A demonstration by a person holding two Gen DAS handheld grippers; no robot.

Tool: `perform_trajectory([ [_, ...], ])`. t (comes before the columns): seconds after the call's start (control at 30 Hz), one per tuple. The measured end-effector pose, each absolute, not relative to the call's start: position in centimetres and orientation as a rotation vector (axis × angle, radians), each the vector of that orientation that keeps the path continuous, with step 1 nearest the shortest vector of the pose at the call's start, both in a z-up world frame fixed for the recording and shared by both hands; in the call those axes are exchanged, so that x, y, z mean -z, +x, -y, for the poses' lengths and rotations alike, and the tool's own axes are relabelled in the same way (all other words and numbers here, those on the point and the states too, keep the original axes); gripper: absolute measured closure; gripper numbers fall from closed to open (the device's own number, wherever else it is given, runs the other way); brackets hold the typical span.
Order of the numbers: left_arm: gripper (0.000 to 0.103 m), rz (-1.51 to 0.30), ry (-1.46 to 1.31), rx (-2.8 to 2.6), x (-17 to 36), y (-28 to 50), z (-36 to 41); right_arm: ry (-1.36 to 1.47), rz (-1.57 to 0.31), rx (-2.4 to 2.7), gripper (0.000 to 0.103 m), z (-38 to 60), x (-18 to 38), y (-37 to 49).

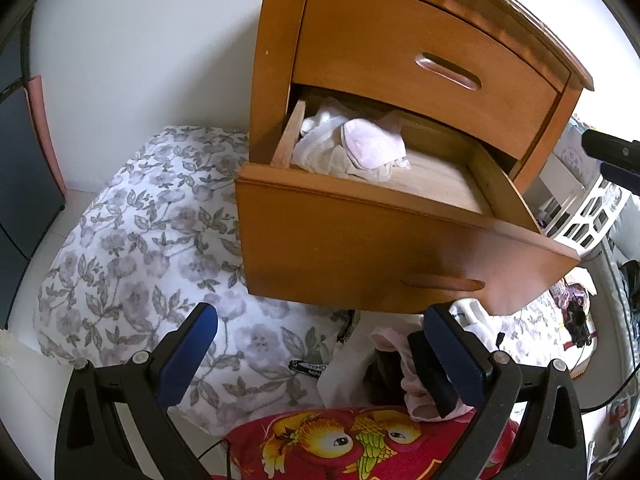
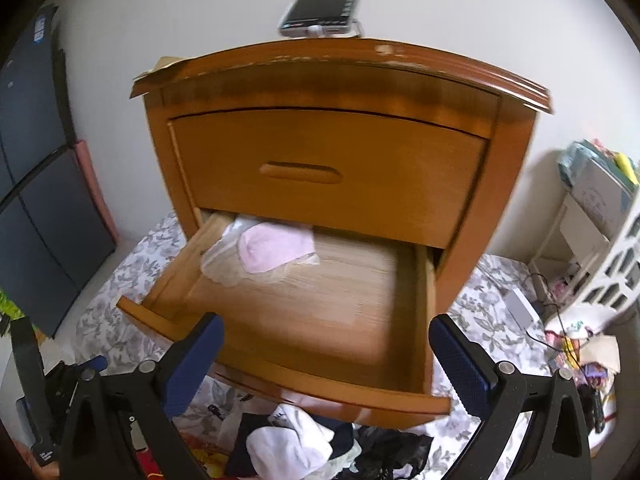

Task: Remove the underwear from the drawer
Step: 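Move the open right gripper into the drawer over the pale pink sock, then lower the open right gripper down onto the pale pink sock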

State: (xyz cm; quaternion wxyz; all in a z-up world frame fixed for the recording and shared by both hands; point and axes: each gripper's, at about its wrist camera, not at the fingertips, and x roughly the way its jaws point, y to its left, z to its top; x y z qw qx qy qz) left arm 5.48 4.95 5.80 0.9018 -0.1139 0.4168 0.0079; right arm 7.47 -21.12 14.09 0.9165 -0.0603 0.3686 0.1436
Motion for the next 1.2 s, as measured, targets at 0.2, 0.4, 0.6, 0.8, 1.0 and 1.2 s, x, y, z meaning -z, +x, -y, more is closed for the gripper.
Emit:
perform_trajectory([
  [0.2, 0.0, -0.849, -0.25, -0.016, -5.7, 5.8, -5.8, -0.13, -0.866, -0.352, 0.0, 19.4, -12.6, 9.4],
  [0.4, 0.0, -0.843, -0.259, -0.013, -5.1, 6.2, -6.4, -0.095, -0.938, -0.383, 0.0, 18.3, -10.9, 11.1],
  [0.6, 0.0, -0.827, -0.265, -0.004, -4.7, 6.6, -6.9, -0.095, -0.94, -0.393, 0.0, 17.3, -10.3, 12.6],
  [0.8, 0.0, -0.813, -0.273, -0.015, -4.2, 7.2, -7.6, -0.135, -0.928, -0.388, 0.0, 15.8, -10.1, 14.0],
  [1.0, 0.0, -0.781, -0.278, -0.017, -4.0, 7.5, -8.1, -0.211, -0.919, -0.433, 0.0, 13.1, -9.9, 15.1],
  [1.2, 0.0, -0.759, -0.281, -0.019, -3.7, 7.7, -8.8, -0.274, -0.923, -0.465, 0.0, 10.2, -9.5, 16.5],
])
